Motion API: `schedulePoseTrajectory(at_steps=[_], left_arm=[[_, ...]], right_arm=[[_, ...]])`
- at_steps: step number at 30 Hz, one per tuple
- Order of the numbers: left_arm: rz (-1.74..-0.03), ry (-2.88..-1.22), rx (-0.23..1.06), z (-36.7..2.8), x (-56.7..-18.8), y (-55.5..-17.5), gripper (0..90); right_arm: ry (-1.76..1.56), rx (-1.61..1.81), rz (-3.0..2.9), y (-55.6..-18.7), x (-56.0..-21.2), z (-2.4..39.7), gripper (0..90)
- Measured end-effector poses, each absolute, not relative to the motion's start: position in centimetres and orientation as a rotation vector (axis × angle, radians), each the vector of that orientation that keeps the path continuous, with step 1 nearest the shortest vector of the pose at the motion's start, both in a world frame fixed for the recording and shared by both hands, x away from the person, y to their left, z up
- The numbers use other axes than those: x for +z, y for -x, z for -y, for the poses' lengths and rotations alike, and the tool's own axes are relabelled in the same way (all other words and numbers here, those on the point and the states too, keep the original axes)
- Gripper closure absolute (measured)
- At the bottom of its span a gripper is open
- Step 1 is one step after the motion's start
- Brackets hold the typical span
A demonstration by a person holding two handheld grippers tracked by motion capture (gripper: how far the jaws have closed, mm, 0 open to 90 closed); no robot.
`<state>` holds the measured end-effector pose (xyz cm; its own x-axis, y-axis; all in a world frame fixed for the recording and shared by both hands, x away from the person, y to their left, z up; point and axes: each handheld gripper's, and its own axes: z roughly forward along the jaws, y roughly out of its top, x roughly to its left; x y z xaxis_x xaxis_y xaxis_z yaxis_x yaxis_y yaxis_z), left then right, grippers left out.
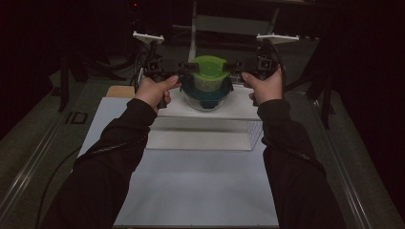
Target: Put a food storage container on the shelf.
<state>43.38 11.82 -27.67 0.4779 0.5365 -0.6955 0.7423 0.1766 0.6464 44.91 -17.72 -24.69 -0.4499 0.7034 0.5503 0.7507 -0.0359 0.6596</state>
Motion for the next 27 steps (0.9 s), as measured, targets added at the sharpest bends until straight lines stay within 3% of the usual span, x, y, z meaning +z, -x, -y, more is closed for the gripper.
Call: schedulePoseTrajectory(at_steps=[9,16,19,21,23,27], left_arm=[[-1.190,-1.463,-0.154,-12.5,-27.4,-43.0,48.5],[-1.168,-1.467,-0.152,-13.3,-27.1,-41.7,46.2],[-1.094,-1.481,-0.148,-13.8,-26.9,-40.3,41.5],[-1.038,-1.482,-0.160,-14.0,-27.0,-40.0,31.3],[-0.987,-1.496,-0.154,-14.1,-27.2,-39.2,31.3],[-0.900,-1.526,-0.087,-14.0,-27.5,-37.8,23.1]], right_arm=[[1.586,-1.549,2.184,-44.8,-24.3,17.5,44.9],[1.538,-1.586,2.202,-44.0,-23.9,18.0,38.0],[1.515,-1.610,2.213,-43.2,-23.7,18.4,31.8],[1.493,-1.620,2.210,-42.7,-23.8,18.5,29.2],[1.444,-1.629,2.232,-42.2,-23.8,18.6,22.6],[1.373,-1.674,2.243,-41.1,-24.0,19.0,19.6]])
